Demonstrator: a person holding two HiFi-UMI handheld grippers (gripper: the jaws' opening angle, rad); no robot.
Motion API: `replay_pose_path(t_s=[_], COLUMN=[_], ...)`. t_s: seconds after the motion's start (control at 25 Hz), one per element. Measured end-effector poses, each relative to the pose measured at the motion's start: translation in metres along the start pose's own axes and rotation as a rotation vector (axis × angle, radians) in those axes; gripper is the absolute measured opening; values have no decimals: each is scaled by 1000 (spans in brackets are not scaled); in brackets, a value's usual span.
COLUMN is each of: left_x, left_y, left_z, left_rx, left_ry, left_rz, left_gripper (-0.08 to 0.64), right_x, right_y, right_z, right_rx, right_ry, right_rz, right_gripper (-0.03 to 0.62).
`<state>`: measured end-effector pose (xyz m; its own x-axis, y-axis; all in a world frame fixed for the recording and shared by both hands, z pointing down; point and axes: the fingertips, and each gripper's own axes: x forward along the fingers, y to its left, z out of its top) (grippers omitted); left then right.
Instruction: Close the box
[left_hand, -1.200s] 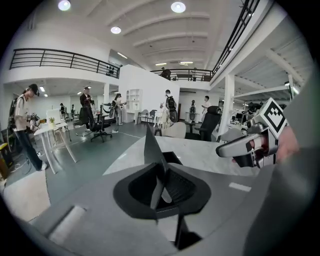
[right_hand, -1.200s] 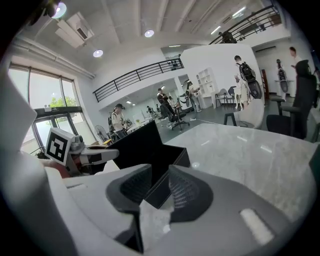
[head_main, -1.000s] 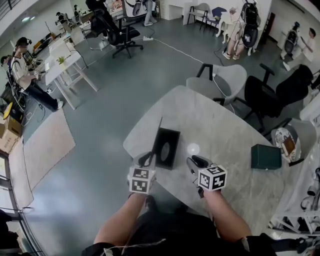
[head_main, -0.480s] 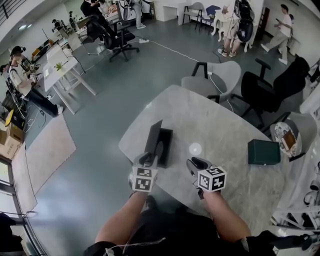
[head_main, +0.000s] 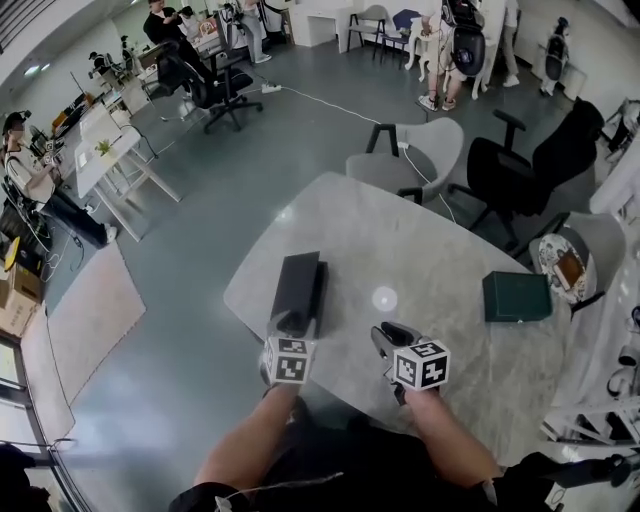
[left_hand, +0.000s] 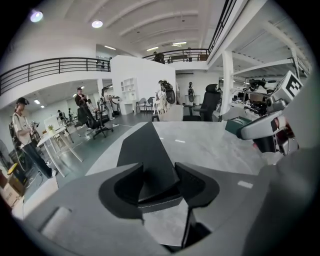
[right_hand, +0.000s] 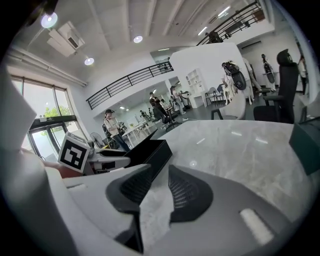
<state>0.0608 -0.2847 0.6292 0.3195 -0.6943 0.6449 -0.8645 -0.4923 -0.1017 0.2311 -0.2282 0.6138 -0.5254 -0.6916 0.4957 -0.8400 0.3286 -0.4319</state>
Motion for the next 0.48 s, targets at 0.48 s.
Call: replay_pose_path(t_s=[0.48], left_x=[21], left_y=[-14], left_z=[-6], left_rx=[67], left_ry=[28], left_rz=[45], left_gripper=[221], right_x=[-17], right_y=[-21], right_z=[-7], right_rx=[15], right_ry=[-4], right_rz=[-16], right_gripper=[109])
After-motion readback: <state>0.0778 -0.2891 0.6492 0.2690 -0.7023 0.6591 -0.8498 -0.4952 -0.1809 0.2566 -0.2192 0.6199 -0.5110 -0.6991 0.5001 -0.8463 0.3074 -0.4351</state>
